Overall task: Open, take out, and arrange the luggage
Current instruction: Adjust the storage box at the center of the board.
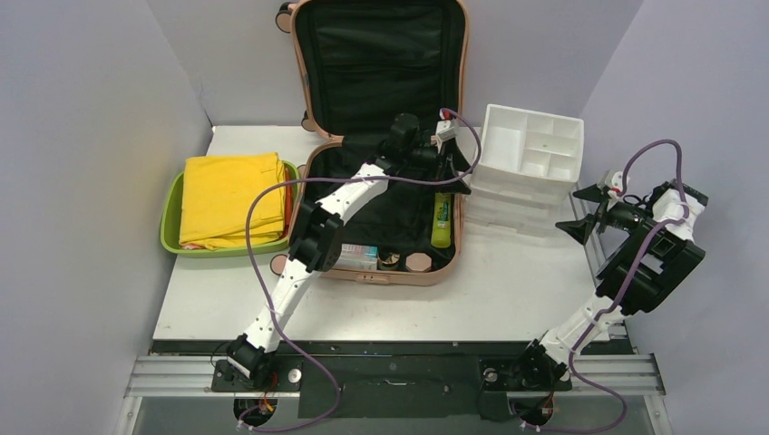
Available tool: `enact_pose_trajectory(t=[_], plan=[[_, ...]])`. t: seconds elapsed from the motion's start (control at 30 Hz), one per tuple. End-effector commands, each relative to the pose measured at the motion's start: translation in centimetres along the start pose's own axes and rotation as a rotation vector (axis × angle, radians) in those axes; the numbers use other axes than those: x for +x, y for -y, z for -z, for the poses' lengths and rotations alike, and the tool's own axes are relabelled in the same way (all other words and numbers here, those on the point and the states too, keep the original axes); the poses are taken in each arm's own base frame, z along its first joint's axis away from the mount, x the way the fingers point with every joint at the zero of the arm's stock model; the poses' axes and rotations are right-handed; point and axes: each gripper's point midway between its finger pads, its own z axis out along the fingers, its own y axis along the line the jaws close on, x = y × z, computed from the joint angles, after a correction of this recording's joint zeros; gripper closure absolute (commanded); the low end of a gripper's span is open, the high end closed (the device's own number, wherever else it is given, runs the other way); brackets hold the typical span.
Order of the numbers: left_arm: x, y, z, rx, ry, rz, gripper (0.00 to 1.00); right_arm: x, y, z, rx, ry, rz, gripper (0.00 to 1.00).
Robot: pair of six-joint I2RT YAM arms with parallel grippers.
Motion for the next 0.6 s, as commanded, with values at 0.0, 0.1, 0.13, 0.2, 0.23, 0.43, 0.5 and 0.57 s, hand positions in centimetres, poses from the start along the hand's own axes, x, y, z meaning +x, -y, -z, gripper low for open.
enact_pose_trajectory(t=[0.0, 0.1, 0.13, 0.2, 0.23, 0.43, 0.5, 0.57], plan=[[-5.0, 3.1, -0.1, 0.072, 0.067, -0.089, 0.11, -2.7, 2.8, -0.8, 0.028, 0.064, 0.490, 0.00], [-5.1, 3.4, -0.1, 0.083, 0.076, -0.067, 0.11, -3.2, 2.4, -1.8, 0.005, 0.075, 0.499, 0.00], [-5.3, 3.6, -0.1, 0.086, 0.077, -0.066, 0.12, -3.4, 2.3, -1.9, 0.000, 0.077, 0.504, 0.00], [-5.3, 3.8, 0.0, 0.090, 0.076, -0.057, 0.12, -3.6, 2.1, -2.3, -0.009, 0.082, 0.511, 0.00], [-5.3, 3.8, 0.0, 0.090, 0.075, -0.053, 0.13, -3.6, 1.8, -2.5, -0.014, 0.085, 0.507, 0.00], [-5.7, 4.4, 0.7, 0.095, 0.066, -0.029, 0.15, -3.9, 0.3, -2.3, -0.018, 0.078, 0.505, 0.00], [-5.9, 4.6, 0.9, 0.094, 0.063, -0.026, 0.16, -3.8, -0.4, -2.2, -0.022, 0.071, 0.505, 0.00], [-6.0, 4.7, 1.1, 0.089, 0.058, -0.030, 0.16, -3.6, -1.0, -2.1, -0.025, 0.064, 0.501, 0.00]])
